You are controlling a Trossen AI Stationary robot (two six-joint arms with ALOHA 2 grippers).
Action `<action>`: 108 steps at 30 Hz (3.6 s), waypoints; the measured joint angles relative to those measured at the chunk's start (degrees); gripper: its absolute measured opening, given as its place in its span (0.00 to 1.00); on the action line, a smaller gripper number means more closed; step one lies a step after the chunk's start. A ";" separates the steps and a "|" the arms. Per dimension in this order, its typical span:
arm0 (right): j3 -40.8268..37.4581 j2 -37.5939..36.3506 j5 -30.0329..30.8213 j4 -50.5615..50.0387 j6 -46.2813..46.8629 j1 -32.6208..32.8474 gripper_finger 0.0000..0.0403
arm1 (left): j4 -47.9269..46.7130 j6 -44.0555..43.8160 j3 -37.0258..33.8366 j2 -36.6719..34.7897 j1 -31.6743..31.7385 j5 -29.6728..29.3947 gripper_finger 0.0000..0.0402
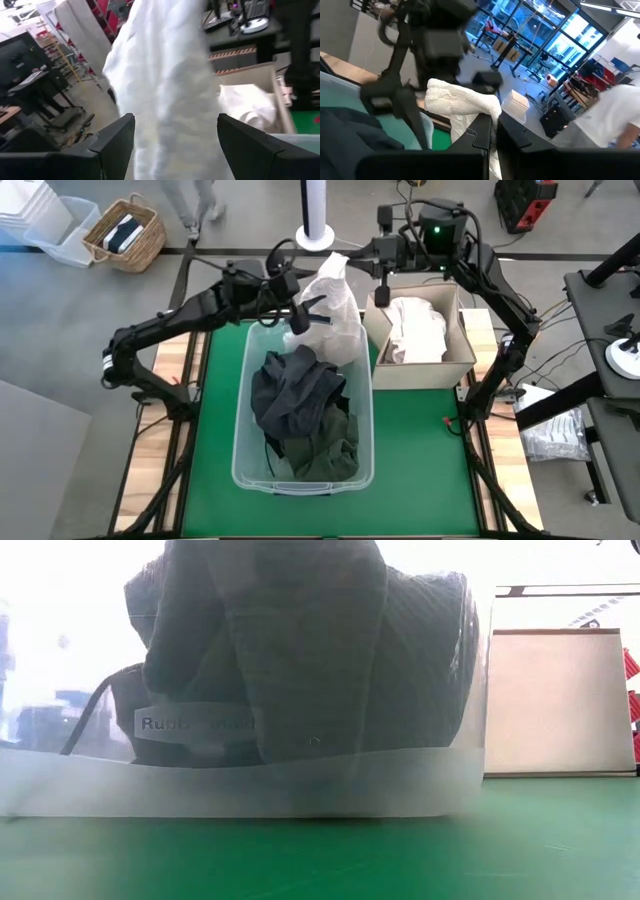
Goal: Sort clothes
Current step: Put the white blouse into the laundry organizer
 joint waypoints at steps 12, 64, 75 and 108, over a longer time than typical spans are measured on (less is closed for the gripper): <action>0.00 0.00 0.82 -0.93 2.69 1.12 0.03 | 1.95 2.72 0.02 1.64 0.61 -0.02 0.35; -3.17 26.21 -7.41 -26.46 -7.41 -20.29 0.70 | -16.63 -0.26 0.06 -13.02 0.39 1.46 0.00; -3.82 26.67 -7.42 -29.35 -12.43 -18.13 0.66 | -19.00 -0.25 0.02 -13.67 0.39 1.46 0.00; -5.75 26.64 11.24 -25.68 -6.99 -10.94 0.77 | -22.39 -0.23 0.02 -16.21 0.39 1.47 0.00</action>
